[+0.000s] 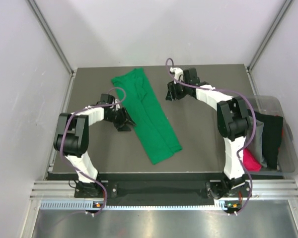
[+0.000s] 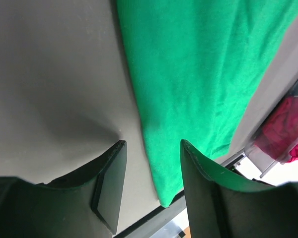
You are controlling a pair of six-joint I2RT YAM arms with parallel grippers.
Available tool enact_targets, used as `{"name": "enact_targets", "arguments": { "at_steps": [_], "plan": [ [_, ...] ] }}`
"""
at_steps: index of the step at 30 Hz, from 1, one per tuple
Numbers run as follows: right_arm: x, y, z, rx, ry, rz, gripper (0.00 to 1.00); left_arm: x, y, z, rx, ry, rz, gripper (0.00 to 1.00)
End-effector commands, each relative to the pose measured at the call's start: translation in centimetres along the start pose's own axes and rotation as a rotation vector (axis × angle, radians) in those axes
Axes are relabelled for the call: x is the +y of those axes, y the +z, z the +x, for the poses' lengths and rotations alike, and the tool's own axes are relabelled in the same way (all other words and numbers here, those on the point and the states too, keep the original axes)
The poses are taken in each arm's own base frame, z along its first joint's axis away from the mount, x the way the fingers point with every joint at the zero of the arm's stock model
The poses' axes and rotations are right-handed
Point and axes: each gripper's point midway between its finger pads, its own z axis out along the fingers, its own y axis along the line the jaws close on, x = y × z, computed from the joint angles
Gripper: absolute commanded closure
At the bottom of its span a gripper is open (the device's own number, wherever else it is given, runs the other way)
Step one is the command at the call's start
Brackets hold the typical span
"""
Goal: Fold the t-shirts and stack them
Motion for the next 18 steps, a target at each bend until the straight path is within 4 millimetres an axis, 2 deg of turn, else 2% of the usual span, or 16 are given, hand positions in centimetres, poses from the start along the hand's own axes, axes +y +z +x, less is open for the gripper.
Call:
{"name": "enact_targets", "arguments": {
  "at_steps": [1,3,4,5,6,7,8,9,10,11,13,15,18],
  "plan": [
    [2.3,-2.6,0.6,0.024,-0.058,-0.051,0.50,-0.2,1.0,-0.2,0.005,0.000,-0.001,0.49],
    [2.6,-4.0,0.4,0.010,-0.091,-0.043,0.51,-0.3,2.0,-0.2,0.023,0.003,0.000,0.56],
    [2.6,-4.2,1.5,0.029,-0.088,-0.042,0.51,-0.5,2.6,0.2,0.042,0.011,-0.003,0.56],
    [2.9,-5.0,1.1,0.017,-0.105,-0.038,0.51,-0.2,3.5,0.7,0.071,0.006,-0.013,0.57],
    [3.0,-5.5,1.4,0.019,-0.105,-0.037,0.51,-0.7,4.1,1.0,0.086,0.028,-0.016,0.58],
    [3.1,-5.7,2.3,0.034,-0.102,-0.038,0.51,-0.7,4.4,1.2,0.094,0.037,-0.022,0.61],
    [3.4,-6.6,1.9,0.019,-0.117,-0.036,0.51,-0.6,4.8,1.4,0.102,0.045,-0.029,0.68],
    [3.5,-7.0,2.1,0.020,-0.121,-0.035,0.51,-0.7,5.2,1.9,0.112,0.048,-0.031,0.86],
    [3.6,-7.3,2.9,0.034,-0.125,-0.032,0.51,-0.6,5.3,2.1,0.114,0.047,-0.036,0.95],
    [3.9,-7.9,2.6,0.021,-0.136,-0.030,0.51,-0.6,5.1,2.2,0.109,0.048,-0.041,1.00],
    [4.1,-8.4,3.5,0.037,-0.133,-0.033,0.51,-0.1,4.6,2.6,0.106,0.044,-0.063,1.00],
    [4.6,-9.2,3.6,0.037,-0.135,-0.040,0.51,-0.2,3.4,2.4,0.078,0.075,-0.070,1.00],
    [5.5,-9.9,5.0,0.058,-0.116,-0.066,0.51,-0.4,1.6,2.5,0.070,0.112,-0.073,1.00]
  ]
}}
